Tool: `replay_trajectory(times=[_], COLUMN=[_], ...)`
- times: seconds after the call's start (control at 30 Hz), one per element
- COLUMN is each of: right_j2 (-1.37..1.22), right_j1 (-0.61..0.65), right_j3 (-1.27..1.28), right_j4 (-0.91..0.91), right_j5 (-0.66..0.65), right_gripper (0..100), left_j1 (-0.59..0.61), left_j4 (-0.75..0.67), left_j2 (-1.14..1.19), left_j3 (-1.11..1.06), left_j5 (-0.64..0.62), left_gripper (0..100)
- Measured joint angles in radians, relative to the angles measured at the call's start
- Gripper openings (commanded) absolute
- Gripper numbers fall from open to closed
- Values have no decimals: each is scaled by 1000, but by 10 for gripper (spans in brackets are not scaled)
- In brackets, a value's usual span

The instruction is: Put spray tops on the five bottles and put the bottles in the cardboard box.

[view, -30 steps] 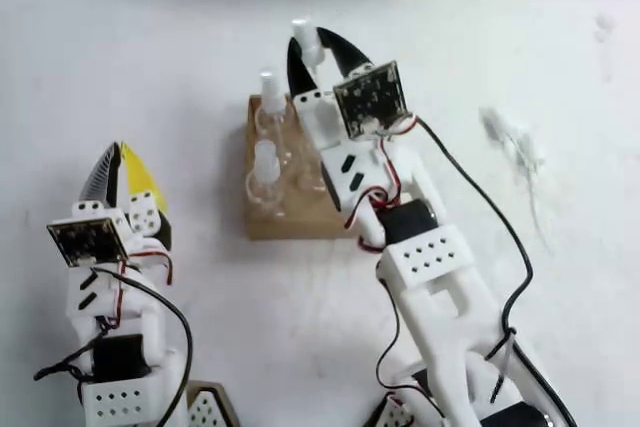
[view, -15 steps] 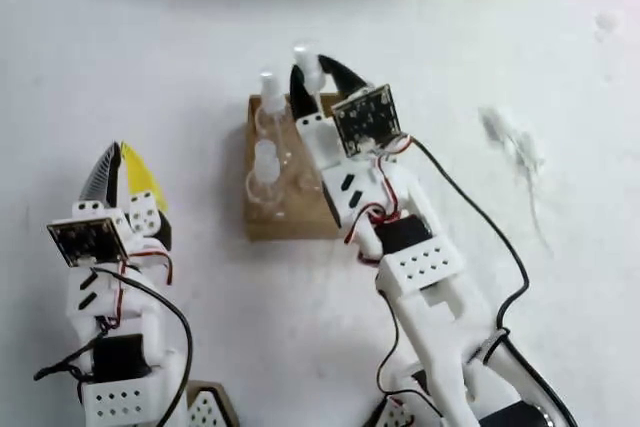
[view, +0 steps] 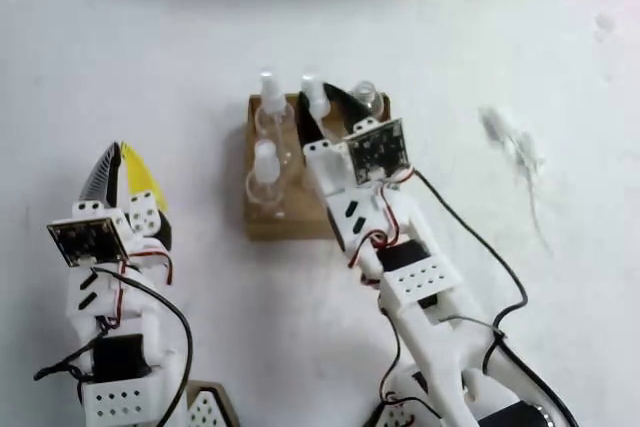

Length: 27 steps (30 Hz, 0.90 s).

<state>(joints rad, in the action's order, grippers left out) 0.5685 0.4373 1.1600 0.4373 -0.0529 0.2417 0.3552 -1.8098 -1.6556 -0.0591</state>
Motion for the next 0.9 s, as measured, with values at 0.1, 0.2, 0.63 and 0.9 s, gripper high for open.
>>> replay_trajectory(times=[0.1, 0.2, 0.63, 0.9], right_j2=[0, 0, 0, 0], right_j1=[-26, -38, -37, -35], right_j3=[3, 14, 43, 44], right_j4=[0, 0, 6, 6], right_j5=[54, 64, 71, 71], right_gripper=[16, 16, 23, 118], left_j1=[0, 0, 0, 0], left_j4=[0, 0, 0, 0], left_j2=[0, 0, 0, 0], left_j3=[0, 0, 0, 0], left_j5=[0, 0, 0, 2], left_gripper=[32, 32, 32, 32])
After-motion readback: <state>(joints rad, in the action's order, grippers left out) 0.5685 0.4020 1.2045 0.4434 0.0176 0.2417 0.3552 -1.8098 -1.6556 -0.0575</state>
